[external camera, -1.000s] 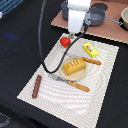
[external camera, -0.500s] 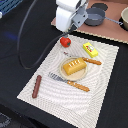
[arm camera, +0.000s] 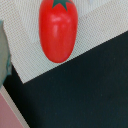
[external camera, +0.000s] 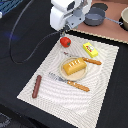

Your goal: Interact with the objects in diverse but meaningful ways.

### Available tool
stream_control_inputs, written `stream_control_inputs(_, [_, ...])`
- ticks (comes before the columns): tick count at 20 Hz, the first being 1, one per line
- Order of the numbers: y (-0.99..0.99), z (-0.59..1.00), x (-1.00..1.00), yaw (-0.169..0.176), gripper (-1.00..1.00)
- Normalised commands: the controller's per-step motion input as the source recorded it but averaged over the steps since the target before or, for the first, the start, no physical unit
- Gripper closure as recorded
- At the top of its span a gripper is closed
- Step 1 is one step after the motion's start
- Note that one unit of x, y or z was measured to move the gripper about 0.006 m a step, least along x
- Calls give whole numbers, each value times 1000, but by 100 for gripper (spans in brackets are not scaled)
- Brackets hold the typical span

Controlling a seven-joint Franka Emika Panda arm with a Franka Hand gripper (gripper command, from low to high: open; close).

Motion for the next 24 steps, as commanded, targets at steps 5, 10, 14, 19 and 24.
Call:
stream_control_inputs(5, [65, -349, -162, -6, -100])
stream_control_inputs(10, [0, -333, -5, -11, -100])
stream_control_inputs(14, [-2, -370, 0, -17, -100])
stream_control_inputs(19, [0, -371, -1, -27, -100])
stream_control_inputs(24, [0, -399, -9, -27, -100])
